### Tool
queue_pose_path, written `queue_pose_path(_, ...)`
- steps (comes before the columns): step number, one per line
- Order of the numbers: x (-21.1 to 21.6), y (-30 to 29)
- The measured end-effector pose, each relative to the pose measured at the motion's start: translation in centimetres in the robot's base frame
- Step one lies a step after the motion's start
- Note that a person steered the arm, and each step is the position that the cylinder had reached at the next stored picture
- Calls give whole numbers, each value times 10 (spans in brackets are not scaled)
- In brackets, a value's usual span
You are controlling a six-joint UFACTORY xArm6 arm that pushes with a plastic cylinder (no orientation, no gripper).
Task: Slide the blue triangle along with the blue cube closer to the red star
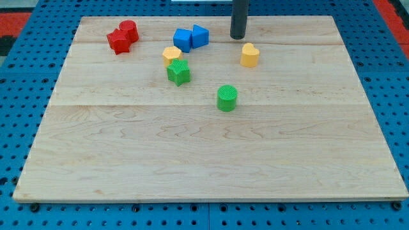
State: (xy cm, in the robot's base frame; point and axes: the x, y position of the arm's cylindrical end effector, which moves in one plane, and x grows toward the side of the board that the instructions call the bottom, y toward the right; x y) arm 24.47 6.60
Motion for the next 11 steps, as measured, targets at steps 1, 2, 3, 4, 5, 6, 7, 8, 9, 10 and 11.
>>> queue_pose_path(1,-24,0)
queue_pose_path(2,-25,0)
queue_pose_path(3,-25,0)
queue_pose_path(4,-25,-9)
queue_pose_path(5,-23,-29)
queue_pose_path(6,15,-54)
queue_pose_path(7,38,-69)
queue_pose_path(8,38,-80)
queue_pose_path(9,35,-104)
queue_pose_path(10,13,-137)
queue_pose_path(11,0,-149)
